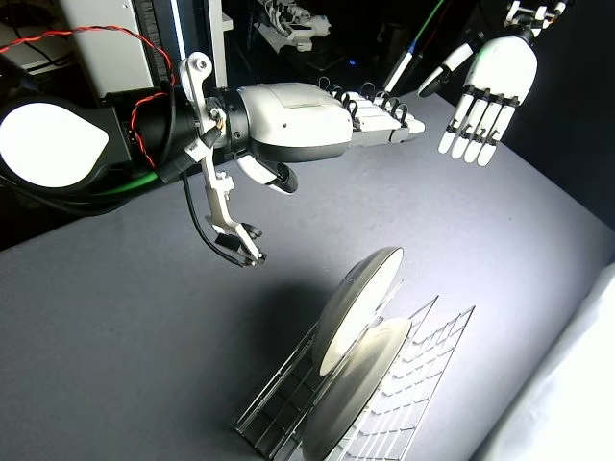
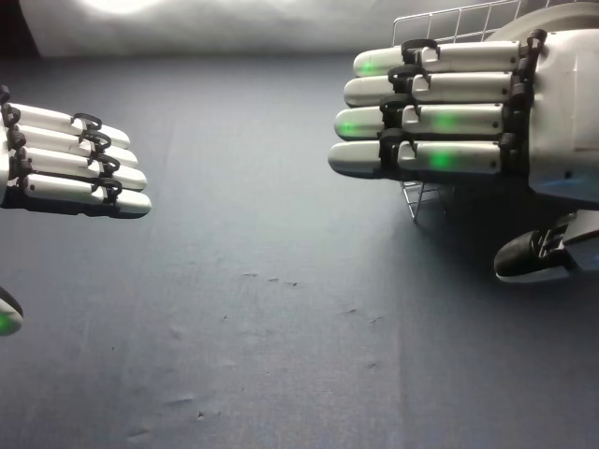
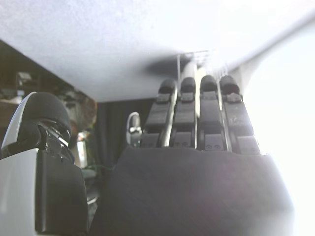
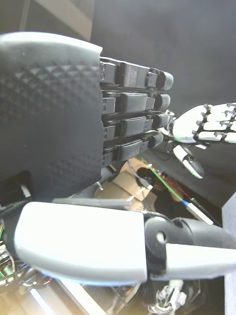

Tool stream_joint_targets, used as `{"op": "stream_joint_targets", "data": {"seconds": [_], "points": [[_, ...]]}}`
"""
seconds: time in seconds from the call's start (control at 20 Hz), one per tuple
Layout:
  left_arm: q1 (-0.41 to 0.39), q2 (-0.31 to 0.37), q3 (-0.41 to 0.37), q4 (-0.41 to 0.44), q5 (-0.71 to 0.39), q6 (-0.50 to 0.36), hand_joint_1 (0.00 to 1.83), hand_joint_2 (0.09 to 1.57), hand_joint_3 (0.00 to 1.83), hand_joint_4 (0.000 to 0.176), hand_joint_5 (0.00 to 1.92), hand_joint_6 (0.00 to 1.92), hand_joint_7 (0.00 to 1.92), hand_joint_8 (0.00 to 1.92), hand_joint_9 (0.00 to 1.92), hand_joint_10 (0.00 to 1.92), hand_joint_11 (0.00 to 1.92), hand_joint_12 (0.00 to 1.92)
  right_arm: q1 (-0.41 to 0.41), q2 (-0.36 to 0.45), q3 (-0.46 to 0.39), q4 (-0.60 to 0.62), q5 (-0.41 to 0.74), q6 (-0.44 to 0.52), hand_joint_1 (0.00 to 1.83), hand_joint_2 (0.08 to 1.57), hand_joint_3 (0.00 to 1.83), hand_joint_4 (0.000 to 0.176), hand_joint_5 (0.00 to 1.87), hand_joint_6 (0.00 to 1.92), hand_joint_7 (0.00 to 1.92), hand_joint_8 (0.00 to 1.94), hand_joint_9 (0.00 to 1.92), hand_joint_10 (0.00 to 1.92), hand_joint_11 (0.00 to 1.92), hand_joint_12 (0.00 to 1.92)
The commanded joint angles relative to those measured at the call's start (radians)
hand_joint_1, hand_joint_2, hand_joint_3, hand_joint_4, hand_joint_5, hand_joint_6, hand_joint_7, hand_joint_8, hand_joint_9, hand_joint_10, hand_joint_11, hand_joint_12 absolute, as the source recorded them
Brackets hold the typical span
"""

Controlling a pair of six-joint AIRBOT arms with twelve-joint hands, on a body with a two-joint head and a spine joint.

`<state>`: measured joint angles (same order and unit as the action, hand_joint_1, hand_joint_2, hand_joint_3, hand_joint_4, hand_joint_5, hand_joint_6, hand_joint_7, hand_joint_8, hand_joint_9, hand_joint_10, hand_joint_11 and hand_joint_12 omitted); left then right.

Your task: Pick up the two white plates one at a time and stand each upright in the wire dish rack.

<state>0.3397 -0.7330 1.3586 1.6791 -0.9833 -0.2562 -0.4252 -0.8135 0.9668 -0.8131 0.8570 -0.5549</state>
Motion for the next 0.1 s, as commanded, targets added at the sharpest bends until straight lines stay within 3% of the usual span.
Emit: {"op": "stream_joint_targets", "data": {"seconds": [0.0, 0.05], "points": [[-0.010, 0.006, 0.001, -0.073, -0.021, -0.003, 0.00, 1.12, 0.00, 0.000, 0.00, 0.00, 0.00, 0.00, 0.00, 0.00, 0.00, 0.00, 0.004, 0.004, 0.001, 0.056, 0.097, -0.004, 1.05, 0.83, 0.00, 0.000, 0.00, 0.00, 0.00, 0.00, 0.00, 0.00, 0.00, 0.00], [-0.012, 0.006, 0.000, -0.073, -0.021, -0.003, 0.00, 1.12, 0.00, 0.000, 0.00, 0.00, 0.00, 0.00, 0.00, 0.00, 0.00, 0.00, -0.001, 0.004, 0.001, 0.056, 0.097, -0.008, 1.00, 0.83, 0.00, 0.000, 0.00, 0.00, 0.00, 0.00, 0.00, 0.00, 0.00, 0.00]]}}
